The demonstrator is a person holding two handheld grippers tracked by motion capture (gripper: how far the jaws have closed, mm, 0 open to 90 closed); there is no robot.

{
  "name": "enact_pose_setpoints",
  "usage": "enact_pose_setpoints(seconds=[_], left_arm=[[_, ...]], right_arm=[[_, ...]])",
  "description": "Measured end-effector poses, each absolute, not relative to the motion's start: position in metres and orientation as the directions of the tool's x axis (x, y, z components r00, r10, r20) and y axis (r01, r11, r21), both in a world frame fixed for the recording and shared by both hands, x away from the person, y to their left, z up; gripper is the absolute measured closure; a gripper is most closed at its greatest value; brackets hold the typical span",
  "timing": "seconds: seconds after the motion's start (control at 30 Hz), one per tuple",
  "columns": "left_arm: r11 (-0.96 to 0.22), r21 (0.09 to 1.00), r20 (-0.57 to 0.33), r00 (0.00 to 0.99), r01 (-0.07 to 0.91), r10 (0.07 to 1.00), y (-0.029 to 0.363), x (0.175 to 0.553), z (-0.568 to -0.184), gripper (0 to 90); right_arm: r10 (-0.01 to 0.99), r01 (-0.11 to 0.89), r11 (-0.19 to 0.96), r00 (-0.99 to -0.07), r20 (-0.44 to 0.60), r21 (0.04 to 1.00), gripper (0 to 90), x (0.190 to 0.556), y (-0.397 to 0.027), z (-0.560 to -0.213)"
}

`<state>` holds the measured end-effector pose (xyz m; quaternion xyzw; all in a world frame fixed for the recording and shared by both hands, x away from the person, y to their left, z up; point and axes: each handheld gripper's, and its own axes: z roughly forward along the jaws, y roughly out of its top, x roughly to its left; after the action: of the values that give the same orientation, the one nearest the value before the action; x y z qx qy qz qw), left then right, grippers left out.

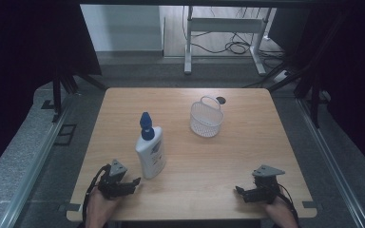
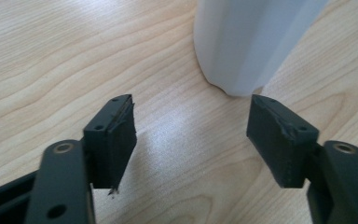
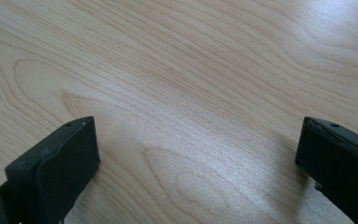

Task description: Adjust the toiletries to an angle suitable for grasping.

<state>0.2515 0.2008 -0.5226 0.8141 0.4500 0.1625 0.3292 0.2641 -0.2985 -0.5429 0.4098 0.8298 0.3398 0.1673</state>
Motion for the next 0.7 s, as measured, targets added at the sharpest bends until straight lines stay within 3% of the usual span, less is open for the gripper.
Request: enact_pose_setpoints(seconds=[0.7], left_arm=[[-0.299, 0.741, -0.089, 0.529, 0.602, 0.844, 0.213, 0.27, -0.519, 62.0]], right_arm=[[0.794, 0.567, 0.434, -0.607, -0.001, 0.7, 0.0, 0.264, -0.298, -0.543]])
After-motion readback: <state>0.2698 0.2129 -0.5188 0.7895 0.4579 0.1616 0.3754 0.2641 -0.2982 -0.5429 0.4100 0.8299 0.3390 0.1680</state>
